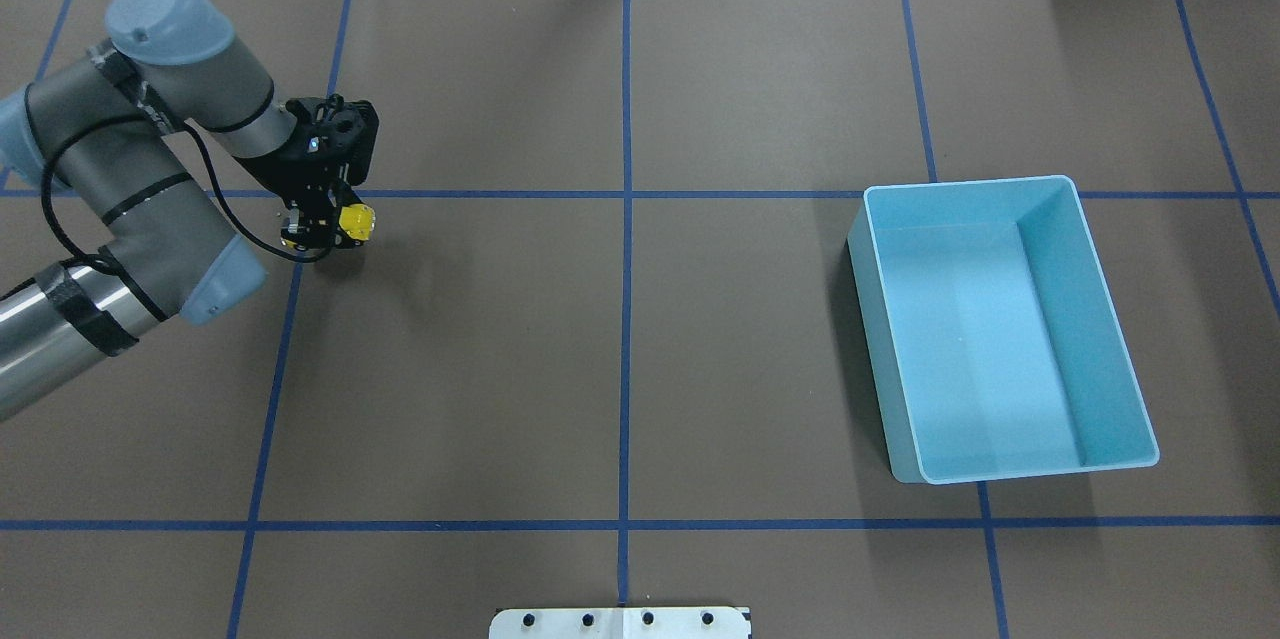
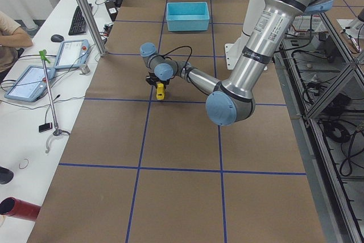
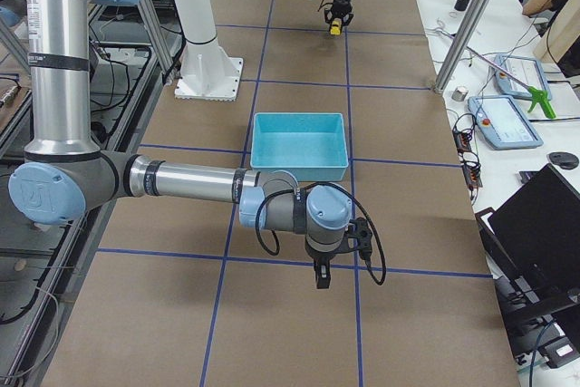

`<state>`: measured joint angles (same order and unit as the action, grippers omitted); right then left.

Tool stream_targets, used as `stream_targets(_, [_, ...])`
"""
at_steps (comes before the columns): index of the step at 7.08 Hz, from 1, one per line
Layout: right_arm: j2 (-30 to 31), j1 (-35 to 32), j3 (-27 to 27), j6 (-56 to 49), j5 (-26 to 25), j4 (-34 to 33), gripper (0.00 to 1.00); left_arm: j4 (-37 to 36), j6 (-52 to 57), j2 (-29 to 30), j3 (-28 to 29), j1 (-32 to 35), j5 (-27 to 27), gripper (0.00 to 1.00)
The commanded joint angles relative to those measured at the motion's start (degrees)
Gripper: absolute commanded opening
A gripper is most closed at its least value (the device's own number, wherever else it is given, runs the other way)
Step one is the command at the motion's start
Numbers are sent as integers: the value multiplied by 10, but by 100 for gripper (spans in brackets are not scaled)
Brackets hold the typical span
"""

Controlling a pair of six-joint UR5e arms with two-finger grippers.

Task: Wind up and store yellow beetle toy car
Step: 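Pull the car backward along the table again with the left gripper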

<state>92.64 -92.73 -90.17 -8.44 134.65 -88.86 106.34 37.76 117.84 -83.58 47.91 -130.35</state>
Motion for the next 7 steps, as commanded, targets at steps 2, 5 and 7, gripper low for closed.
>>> stream_targets(2, [0,-1,0,0,1,0,100,41,38,-8,1,-17,29,0])
stream_targets(5, [3,-1,-1,-1,1,1,100,47,55,-20,1,-13,32,0])
stream_targets(7, [3,-1,-2,2,1,1,100,72,55,-32,3,-12,33,0])
